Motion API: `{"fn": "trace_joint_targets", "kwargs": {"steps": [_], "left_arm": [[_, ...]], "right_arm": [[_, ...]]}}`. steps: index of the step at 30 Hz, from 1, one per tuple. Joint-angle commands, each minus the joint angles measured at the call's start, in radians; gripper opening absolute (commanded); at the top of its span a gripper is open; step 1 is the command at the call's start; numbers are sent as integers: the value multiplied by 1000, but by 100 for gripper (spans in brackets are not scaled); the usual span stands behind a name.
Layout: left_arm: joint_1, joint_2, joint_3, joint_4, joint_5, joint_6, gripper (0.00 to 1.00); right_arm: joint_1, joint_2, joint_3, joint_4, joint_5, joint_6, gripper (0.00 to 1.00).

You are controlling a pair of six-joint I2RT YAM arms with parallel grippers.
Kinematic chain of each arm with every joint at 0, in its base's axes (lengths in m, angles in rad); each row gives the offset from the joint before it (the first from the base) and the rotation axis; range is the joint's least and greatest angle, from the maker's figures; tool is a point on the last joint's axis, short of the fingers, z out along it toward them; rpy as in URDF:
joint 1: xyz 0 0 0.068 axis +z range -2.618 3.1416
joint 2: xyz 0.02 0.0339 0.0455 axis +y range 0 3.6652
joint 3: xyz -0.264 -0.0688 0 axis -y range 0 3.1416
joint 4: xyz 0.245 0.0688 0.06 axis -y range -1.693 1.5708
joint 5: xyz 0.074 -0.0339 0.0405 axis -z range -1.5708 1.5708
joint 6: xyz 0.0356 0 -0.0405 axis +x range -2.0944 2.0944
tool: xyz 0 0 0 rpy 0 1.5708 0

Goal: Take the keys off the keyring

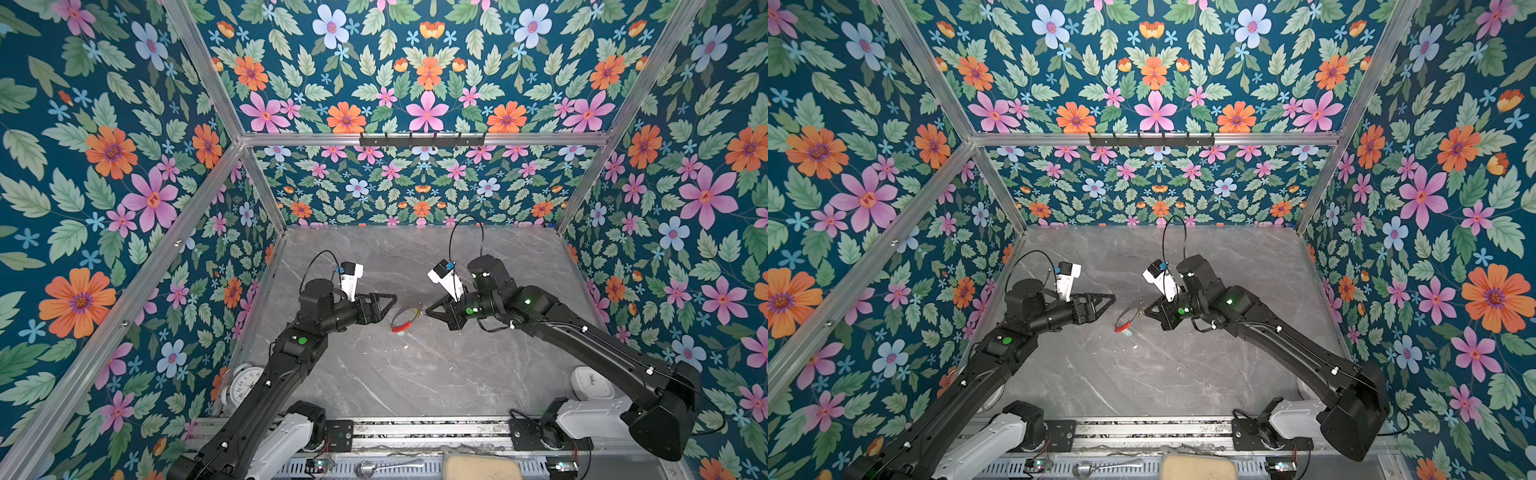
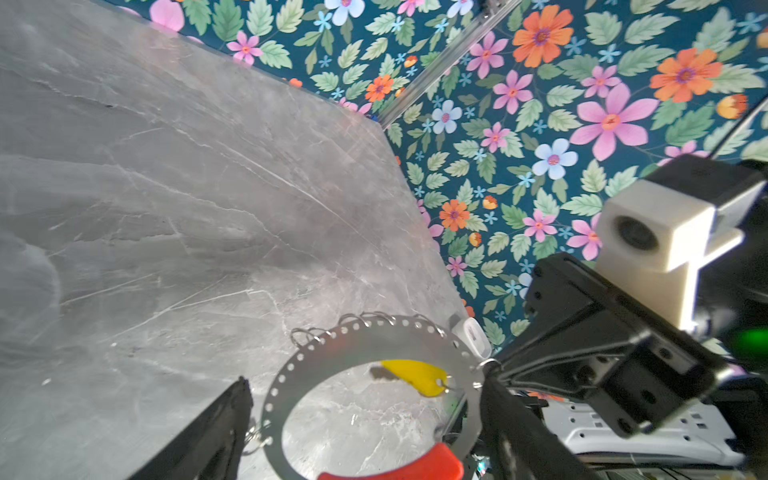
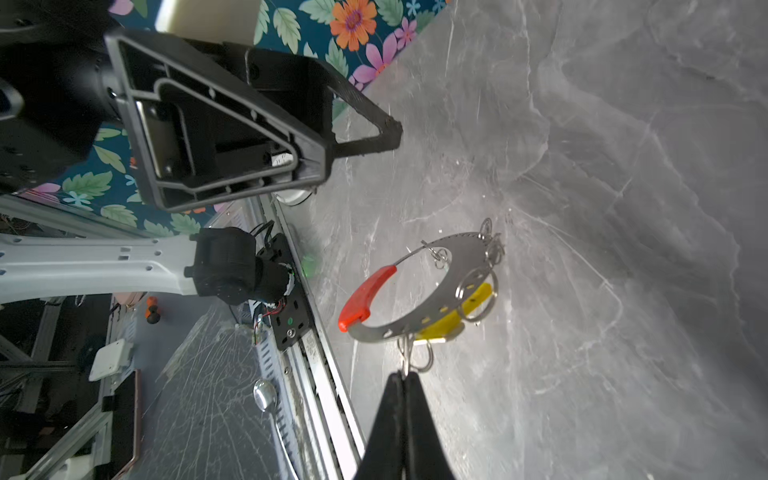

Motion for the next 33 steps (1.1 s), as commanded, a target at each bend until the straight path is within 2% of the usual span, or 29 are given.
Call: {"fn": "trace_joint_targets", "kwargs": {"steps": [1,3,9,13,21,28,33], "left_arm": [[-4,-14,-54,217,47,-65,86],[-6,-14,-69,250,46,-72,85],[-23,-14,-64,241,51,-24,86],[-42,-52,-64,190,-30,10,87],[-33,-144,-157,278,-206,-134,98],[67,-133,-305,640,-49,-362,100],[116,-100,-368,802,-7,-471,100]], "right_arm": [[18,-47,-62,227,55,-32,0],[22,-75,-91,296,50,-23,0],[22,-103,-91,292,39,-50,0],[21,-118,-101,305,47,-22,0],[22,-161,-117,331,66,-15,0],[22,-186,-131,352,82,-12,0],[22,-192,-137,375,79,-5,0]]}}
